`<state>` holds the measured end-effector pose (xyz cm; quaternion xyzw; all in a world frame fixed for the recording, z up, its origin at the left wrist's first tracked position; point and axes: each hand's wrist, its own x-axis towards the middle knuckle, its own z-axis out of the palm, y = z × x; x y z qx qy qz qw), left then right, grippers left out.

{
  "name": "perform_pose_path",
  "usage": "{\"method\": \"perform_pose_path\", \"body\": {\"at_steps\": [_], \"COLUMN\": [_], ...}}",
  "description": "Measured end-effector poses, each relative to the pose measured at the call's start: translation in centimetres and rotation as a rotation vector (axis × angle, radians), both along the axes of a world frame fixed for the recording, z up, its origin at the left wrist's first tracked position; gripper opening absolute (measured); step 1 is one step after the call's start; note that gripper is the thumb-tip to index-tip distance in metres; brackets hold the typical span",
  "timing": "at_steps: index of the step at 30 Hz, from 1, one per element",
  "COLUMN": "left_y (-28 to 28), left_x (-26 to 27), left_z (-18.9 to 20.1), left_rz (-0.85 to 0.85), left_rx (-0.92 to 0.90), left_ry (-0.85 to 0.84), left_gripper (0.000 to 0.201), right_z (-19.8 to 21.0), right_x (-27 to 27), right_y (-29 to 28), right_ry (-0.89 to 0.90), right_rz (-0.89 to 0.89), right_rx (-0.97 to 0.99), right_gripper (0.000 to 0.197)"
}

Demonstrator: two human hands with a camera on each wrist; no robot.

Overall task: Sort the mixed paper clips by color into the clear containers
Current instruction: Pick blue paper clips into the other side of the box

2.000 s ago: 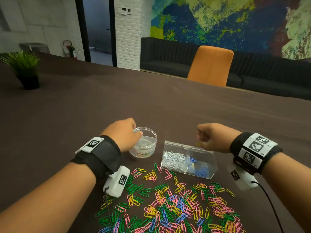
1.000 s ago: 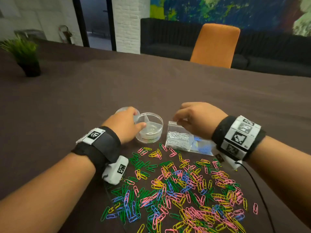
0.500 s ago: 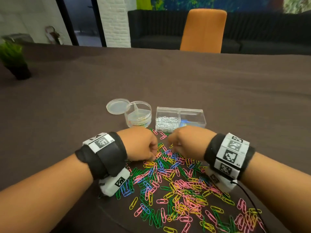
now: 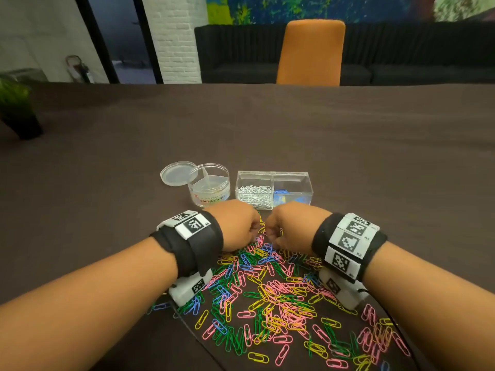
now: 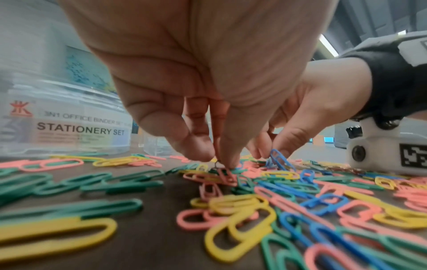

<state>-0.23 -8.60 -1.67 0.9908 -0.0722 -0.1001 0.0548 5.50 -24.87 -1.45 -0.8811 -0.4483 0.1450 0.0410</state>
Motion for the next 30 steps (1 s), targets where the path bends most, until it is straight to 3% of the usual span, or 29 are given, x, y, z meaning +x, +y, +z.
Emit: {"method": "perform_pose_path", "body": {"at_steps": [5,9,13,17,19,21,23,25,30], "left_y": [0.8,2.0,3.1,3.4,3.5,3.8,3.6,3.3,3.8], "left_x": [-0.5,-1.4,-2.5,-3.8,-4.4,-5.1,-6.0,-6.5,-6.7], "left_z": [0.0,0.3,0.1,0.9,1.1,0.9,0.6,0.2,0.0], "left_rz": [0.052,0.199,0.359,0.495,0.443,0.26,0.141,0.116,0.116], "left_rx": [-0.057,-0.296,-0.719,-0.855,-0.684,-0.364,-0.179,-0.116,-0.043], "left_ry": [-0.09,-0.144,0.003,0.132,0.191,0.215,0.225,0.235,0.181], "left_gripper": [0.01,0.007,0.023,0.021,0.016,0.014,0.02,0.028,0.019], "right_z": [0.0,0.0,0.1,-0.2,-0.4,-0.5,-0.6,-0.5,-0.9], "right_x": [-0.2,-0.4,-0.5,-0.3,-0.3,-0.3,-0.3,-0.3,-0.5], "right_y": [-0.2,-0.3,-0.5,-0.6,-0.4,-0.2,0.0,0.1,0.0], "right_ry": [-0.011,-0.023,0.001,-0.026,-0.051,-0.058,-0.03,-0.02,-0.092], "right_rz": [-0.025,-0.037,-0.056,-0.041,-0.005,0.027,0.033,0.035,0.059], "right_rx": [0.053,0.06,0.103,0.152,0.105,0.029,-0.021,-0.018,-0.006], "right_gripper": [0.01,0.011,0.013,0.017,0.015,0.009,0.01,0.006,0.009]}}
